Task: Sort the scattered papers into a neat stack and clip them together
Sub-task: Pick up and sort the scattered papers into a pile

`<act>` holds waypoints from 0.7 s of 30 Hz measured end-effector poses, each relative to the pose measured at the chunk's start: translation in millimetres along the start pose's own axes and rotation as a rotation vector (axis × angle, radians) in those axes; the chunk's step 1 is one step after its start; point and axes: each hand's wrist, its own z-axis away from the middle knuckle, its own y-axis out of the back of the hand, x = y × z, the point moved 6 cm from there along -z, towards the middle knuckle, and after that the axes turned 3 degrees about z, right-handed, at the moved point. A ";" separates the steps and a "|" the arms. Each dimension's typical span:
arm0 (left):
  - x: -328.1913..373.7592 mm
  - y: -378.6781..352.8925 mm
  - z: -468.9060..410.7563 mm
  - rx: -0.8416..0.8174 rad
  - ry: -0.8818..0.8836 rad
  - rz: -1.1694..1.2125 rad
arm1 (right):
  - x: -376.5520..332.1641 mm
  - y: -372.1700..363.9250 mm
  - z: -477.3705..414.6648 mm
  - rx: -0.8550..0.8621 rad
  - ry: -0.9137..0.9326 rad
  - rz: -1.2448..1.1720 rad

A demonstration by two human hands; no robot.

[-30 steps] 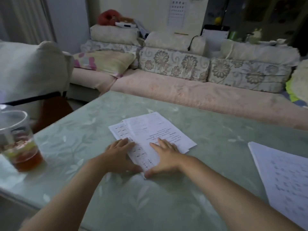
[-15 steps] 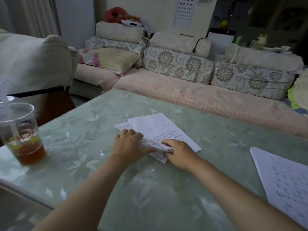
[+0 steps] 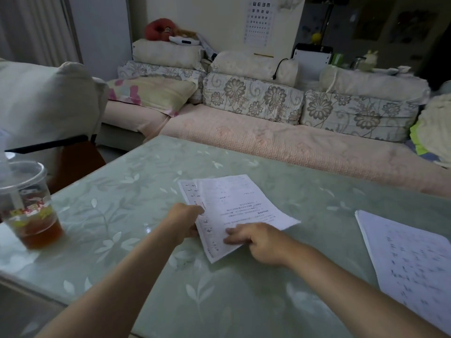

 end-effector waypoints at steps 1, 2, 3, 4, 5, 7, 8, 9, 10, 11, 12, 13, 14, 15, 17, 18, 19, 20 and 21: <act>-1.1 2.5 -2.0 0.006 0.005 -0.045 | -5.5 -4.1 3.4 -0.050 0.008 -0.005; -2.4 4.5 -4.2 0.006 0.000 -0.082 | -9.5 -7.4 6.4 -0.093 0.003 -0.026; -3.0 4.7 -5.8 -0.002 -0.020 -0.109 | -12.9 -9.7 9.0 -0.121 -0.006 -0.064; -2.8 4.1 -6.9 -0.004 -0.050 -0.146 | -15.1 -10.2 9.9 -0.131 -0.013 -0.122; -2.4 3.2 -8.6 0.002 -0.085 -0.193 | -16.1 -8.4 10.8 -0.112 -0.025 -0.192; 0.5 0.2 -9.0 0.021 -0.156 -0.264 | -8.5 0.7 10.4 0.021 -0.087 -0.306; 3.7 -0.9 -7.9 0.031 -0.198 -0.279 | -0.1 8.3 10.2 0.121 -0.129 -0.315; 8.3 -1.2 -6.6 0.046 -0.248 -0.288 | 8.8 17.7 10.9 0.234 -0.162 -0.287; 13.7 -0.8 -4.8 0.065 -0.296 -0.290 | 18.0 28.0 12.7 0.353 -0.189 -0.242; 19.6 -0.6 -2.8 0.080 -0.340 -0.275 | 28.0 38.1 15.7 0.465 -0.216 -0.196; 25.4 -0.5 0.3 0.091 -0.379 -0.252 | 39.1 47.5 19.3 0.555 -0.262 -0.161; 30.4 -1.0 3.4 0.094 -0.408 -0.224 | 48.0 56.4 24.3 0.618 -0.324 -0.148; 34.6 -2.7 7.3 0.088 -0.432 -0.199 | 57.4 63.1 28.8 0.648 -0.389 -0.180; 37.6 -5.6 10.6 0.069 -0.451 -0.184 | 65.5 67.6 33.3 0.650 -0.447 -0.275; 42.4 -13.6 18.4 0.023 -0.492 -0.186 | 76.4 73.1 40.3 0.634 -0.500 -0.592; 44.6 -18.9 22.8 -0.003 -0.513 -0.189 | 80.4 75.8 43.2 0.643 -0.480 -0.742; 46.4 -24.6 26.7 -0.032 -0.534 -0.193 | 83.0 79.5 46.5 0.654 -0.452 -0.823; 48.9 -31.2 32.6 -0.062 -0.564 -0.192 | 83.6 84.3 50.8 0.670 -0.428 -0.825; 51.9 -38.0 38.0 -0.091 -0.596 -0.183 | 82.7 89.3 56.3 0.696 -0.405 -0.782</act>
